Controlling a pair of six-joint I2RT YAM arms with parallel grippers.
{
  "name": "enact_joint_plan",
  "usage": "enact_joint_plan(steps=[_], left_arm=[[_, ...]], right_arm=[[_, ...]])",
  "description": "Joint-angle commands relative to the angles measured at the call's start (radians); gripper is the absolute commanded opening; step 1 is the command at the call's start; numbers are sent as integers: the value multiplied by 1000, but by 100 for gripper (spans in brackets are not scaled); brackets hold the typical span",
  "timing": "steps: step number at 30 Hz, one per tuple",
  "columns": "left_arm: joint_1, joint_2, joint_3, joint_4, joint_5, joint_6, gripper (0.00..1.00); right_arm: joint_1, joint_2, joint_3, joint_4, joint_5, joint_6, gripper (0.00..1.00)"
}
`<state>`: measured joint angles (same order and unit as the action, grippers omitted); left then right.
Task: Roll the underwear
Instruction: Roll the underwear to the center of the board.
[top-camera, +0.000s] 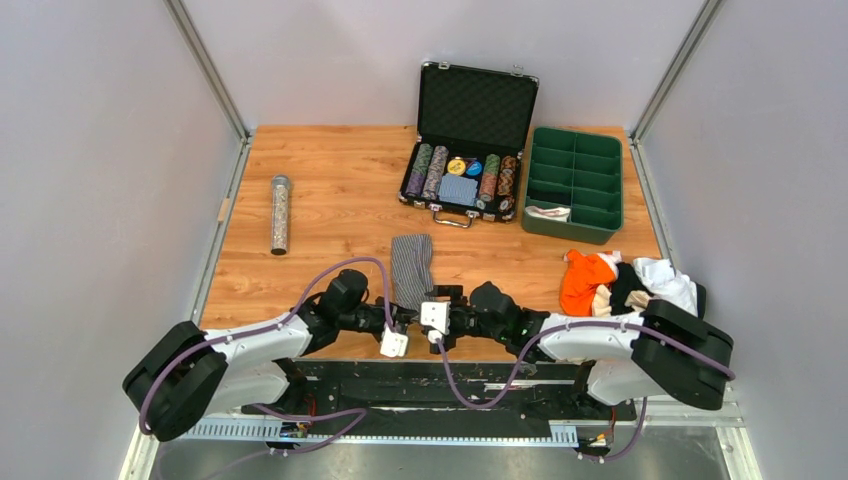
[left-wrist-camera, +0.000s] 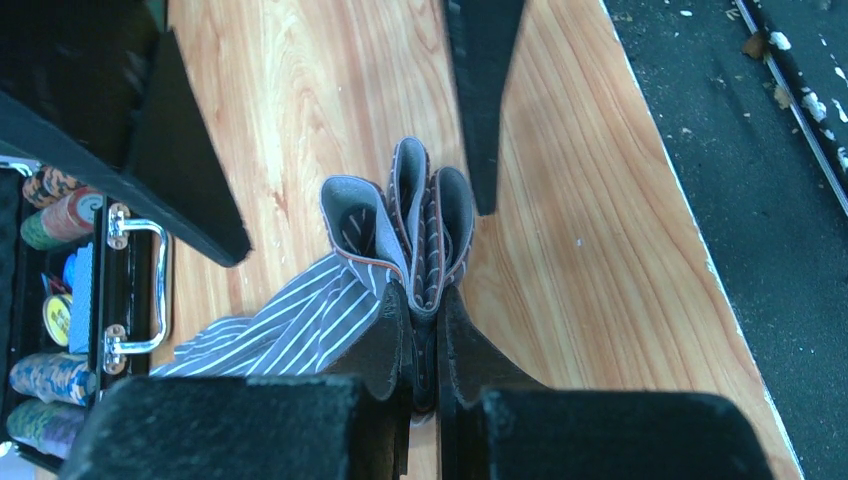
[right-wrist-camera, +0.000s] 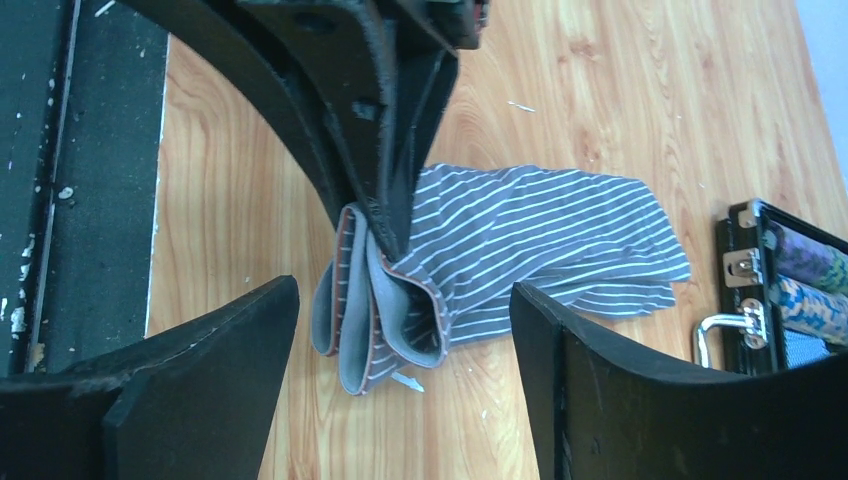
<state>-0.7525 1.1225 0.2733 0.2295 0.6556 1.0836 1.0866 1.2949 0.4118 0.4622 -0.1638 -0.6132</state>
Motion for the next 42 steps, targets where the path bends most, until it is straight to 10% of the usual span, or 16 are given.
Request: enact_joint_plan(steps=[1, 28, 33, 39, 42], left_arm=[[-4, 6, 4, 82, -6, -82, 0], [-4, -111, -46, 149, -39, -206, 0], [-4, -118, -46, 145, -37, -212, 0], [-4, -226, -13, 41, -67, -245, 55], [-4, -387, 42, -152, -137, -239, 59]], right_arm=[[-3, 73, 7, 123, -75, -32, 79], [-38, 223, 5, 234, -95, -153, 38], [-47, 230, 18, 220, -110, -167, 2], [-72, 183, 104, -23, -134, -213, 0], [-136, 158, 196, -254, -278, -257, 0]])
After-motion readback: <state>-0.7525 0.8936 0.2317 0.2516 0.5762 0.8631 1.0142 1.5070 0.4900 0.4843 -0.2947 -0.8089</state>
